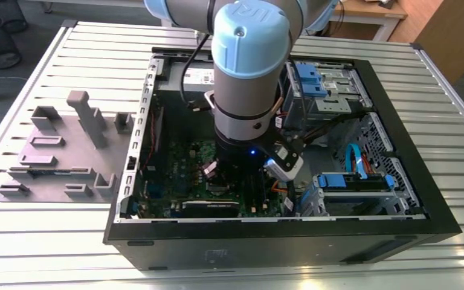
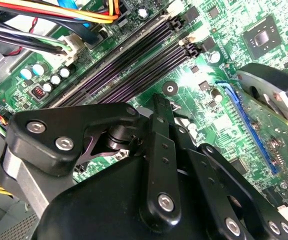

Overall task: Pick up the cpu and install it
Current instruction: 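Install the first cpu locking lever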

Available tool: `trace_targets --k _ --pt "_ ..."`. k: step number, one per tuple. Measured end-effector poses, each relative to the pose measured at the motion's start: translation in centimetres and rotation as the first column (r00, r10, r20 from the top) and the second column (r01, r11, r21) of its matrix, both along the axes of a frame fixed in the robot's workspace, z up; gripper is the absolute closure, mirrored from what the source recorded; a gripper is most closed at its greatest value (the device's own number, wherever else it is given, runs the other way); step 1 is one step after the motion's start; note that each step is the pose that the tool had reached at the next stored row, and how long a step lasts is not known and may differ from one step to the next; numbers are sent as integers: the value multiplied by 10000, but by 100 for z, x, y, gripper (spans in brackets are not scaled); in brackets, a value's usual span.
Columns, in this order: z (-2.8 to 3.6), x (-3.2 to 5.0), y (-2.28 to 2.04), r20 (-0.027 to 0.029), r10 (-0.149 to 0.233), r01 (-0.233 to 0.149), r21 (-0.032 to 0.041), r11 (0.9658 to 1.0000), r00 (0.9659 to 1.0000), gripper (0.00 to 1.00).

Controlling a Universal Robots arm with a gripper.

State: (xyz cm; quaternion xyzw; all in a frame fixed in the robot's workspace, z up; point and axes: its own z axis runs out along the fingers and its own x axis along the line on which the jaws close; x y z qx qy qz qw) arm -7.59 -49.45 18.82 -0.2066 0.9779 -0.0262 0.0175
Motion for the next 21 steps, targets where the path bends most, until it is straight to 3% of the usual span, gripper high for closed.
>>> trace_targets --k 11,21 --pt "4 3 0 0 3 -3 9 10000 10000 89" --pt "270 2 0 0 1 -1 12 10000 10000 89"
